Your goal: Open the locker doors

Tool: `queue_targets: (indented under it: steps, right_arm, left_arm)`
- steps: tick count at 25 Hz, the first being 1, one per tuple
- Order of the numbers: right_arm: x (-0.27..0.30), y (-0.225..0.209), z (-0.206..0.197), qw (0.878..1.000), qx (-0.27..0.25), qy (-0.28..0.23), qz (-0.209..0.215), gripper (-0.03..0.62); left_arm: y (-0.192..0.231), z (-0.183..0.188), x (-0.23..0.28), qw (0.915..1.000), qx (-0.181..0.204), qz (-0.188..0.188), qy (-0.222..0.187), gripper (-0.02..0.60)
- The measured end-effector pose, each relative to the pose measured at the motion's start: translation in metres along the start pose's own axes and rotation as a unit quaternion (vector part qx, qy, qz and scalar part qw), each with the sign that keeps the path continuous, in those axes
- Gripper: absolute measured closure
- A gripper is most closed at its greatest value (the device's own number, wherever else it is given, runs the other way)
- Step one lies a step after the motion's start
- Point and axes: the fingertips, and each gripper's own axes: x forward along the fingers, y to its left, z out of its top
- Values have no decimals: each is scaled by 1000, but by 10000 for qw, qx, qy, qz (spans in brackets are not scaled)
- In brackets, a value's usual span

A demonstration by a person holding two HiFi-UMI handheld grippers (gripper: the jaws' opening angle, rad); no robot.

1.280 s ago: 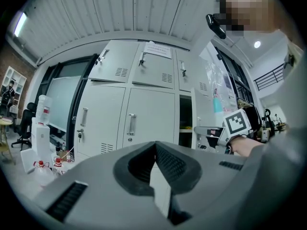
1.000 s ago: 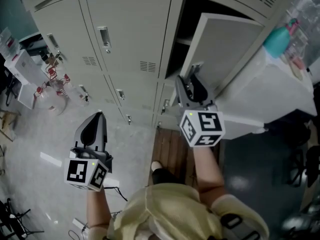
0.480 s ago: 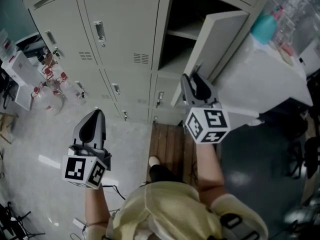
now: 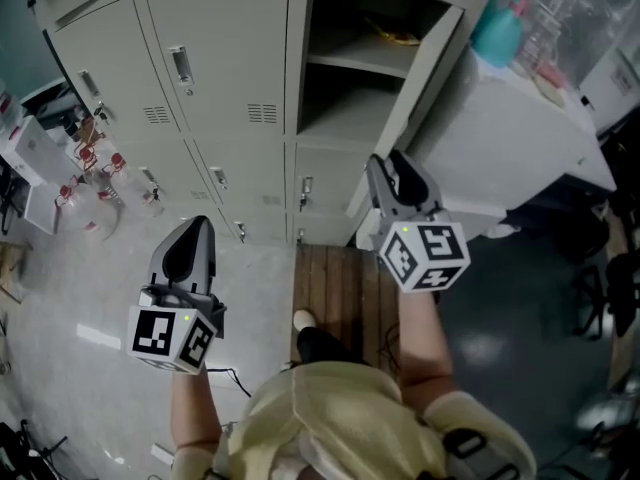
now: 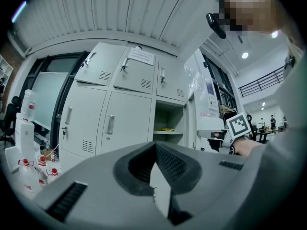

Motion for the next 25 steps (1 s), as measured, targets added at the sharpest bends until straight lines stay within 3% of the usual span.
queue_targets:
  steps: [25]
  right_arm:
    - [-78, -71, 1, 9912, -122, 17, -1314, 476]
  left_arm:
    - [-34, -8, 16, 9981, -56, -609, 92, 578]
